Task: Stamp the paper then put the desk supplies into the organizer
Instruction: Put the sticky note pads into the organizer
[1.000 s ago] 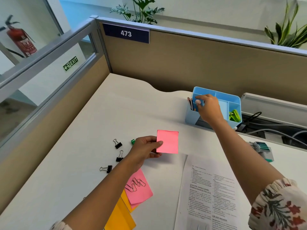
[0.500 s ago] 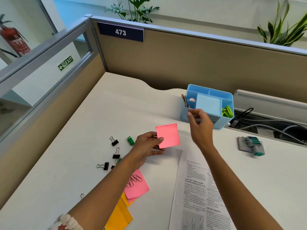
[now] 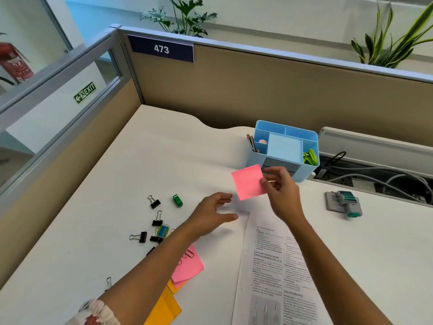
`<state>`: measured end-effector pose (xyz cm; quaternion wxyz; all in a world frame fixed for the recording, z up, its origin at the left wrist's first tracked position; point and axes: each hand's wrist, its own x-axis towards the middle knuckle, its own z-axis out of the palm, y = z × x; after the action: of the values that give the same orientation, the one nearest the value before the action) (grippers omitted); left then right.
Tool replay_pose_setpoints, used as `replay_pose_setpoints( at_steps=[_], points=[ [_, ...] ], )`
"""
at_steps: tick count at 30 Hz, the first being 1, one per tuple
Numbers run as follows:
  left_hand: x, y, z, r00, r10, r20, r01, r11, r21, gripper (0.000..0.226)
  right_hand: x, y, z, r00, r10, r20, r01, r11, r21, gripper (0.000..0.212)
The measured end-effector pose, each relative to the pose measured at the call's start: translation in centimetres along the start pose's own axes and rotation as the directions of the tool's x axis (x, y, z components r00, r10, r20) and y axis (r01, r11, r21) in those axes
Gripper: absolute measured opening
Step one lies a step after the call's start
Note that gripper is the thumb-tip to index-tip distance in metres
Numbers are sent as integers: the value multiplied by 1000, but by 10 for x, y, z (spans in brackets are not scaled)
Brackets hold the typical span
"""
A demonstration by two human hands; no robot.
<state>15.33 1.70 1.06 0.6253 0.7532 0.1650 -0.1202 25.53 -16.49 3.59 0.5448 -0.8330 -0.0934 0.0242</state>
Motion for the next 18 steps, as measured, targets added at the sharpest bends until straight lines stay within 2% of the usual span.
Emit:
replay_pose_setpoints(
  at_steps=[2,5,9,11,13,18],
  points=[
    [3,-8,2,1000,22,17,-25,965,259,71,13,-4,-16,996,-42,-81,41,999,-18,16],
    [9,-20,3,994,-20,107,-31,891,454,94,38,-10,-42,974,-158,-162,141,983,-115,20],
    [15,-28,8,983,-63,172,-77,711,699,109,76,-12,-75,918,-310,-249,236,929,-285,29],
    [16,-33,10,983,-47,178,-103,658,746,112,96,-14,-88,882,-361,-301,261,909,-325,30],
    [16,-38,10,983,-27,181,-119,657,745,112,113,-15,-97,859,-397,-323,270,888,-373,26],
    [15,-47,8,981,10,194,-151,671,726,111,140,-9,-100,848,-465,-256,279,801,-530,20]
  ],
)
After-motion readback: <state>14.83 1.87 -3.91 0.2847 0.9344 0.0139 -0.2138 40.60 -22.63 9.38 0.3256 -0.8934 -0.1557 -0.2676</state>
